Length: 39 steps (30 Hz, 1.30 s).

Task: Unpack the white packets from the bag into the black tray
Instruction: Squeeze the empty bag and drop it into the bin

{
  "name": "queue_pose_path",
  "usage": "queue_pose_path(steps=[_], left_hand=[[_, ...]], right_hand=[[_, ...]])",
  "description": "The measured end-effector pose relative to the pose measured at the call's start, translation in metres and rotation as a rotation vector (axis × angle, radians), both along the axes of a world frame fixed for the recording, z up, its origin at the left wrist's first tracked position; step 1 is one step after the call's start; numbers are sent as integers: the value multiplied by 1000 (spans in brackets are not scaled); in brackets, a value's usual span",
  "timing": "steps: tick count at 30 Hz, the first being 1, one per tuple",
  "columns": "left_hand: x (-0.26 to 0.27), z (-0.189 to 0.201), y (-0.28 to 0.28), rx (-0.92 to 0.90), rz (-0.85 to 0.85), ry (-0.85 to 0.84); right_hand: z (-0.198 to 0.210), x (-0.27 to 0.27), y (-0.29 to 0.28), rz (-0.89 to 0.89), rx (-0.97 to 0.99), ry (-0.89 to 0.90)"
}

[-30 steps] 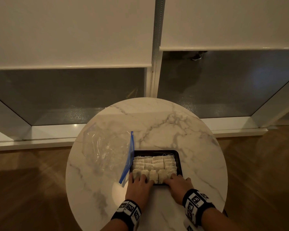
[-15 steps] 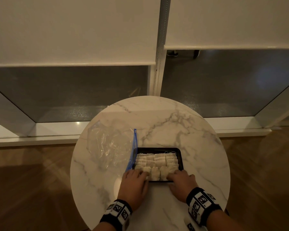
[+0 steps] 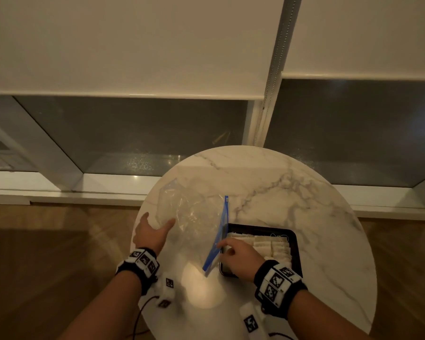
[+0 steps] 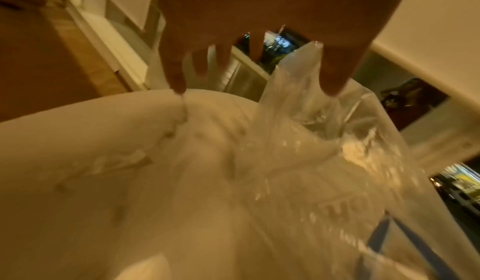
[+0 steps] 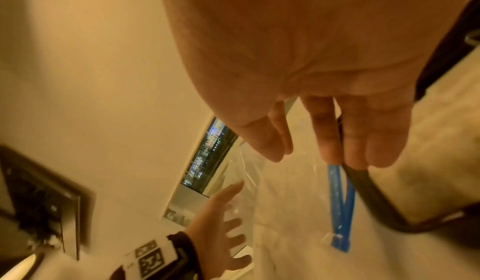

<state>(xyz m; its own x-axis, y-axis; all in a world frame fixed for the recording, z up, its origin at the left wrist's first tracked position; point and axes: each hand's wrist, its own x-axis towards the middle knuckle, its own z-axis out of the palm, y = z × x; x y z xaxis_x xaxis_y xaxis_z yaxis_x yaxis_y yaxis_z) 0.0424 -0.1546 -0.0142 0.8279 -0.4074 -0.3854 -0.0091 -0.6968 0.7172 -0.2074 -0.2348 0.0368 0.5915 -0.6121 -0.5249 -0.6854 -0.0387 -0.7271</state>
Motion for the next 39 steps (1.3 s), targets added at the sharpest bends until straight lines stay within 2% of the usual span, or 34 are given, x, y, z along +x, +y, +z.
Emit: queue_pose_path(steps=[2,7,14,16,19,22,24,28,34,37,39], left_hand=[[1,3,-5,5,-60,92],[6,3,-3,-108,-54,116],[4,58,21,-394,15,149],[2,77,27,-479,43,184],[-9,99,31,-540,24,240],[-27,111,30,-579,-18,236],[-40,117,28,-592,-40,231],[-58,125,24,-583,-53,238],[-80,152,32,-696,-59,208],[-90,161,41,-693,-201,216],[-105,169,46,-701,-354,317]], right_hand=[[-7,13,3,5,56,11],[-10,23,7,22,137,1],[14,22,-13,-332,120,-202],[23,21,-22,-393,202,-239],[41,22,-28,-398,427,-328],[59,21,-28,-419,567,-515],[67,18,-28,-431,522,-616],[84,4,-31,-451,322,-612],[107,-49,-41,-520,284,-694],[117,-82,-39,-525,244,-721],[121,-109,-36,-512,216,-742]])
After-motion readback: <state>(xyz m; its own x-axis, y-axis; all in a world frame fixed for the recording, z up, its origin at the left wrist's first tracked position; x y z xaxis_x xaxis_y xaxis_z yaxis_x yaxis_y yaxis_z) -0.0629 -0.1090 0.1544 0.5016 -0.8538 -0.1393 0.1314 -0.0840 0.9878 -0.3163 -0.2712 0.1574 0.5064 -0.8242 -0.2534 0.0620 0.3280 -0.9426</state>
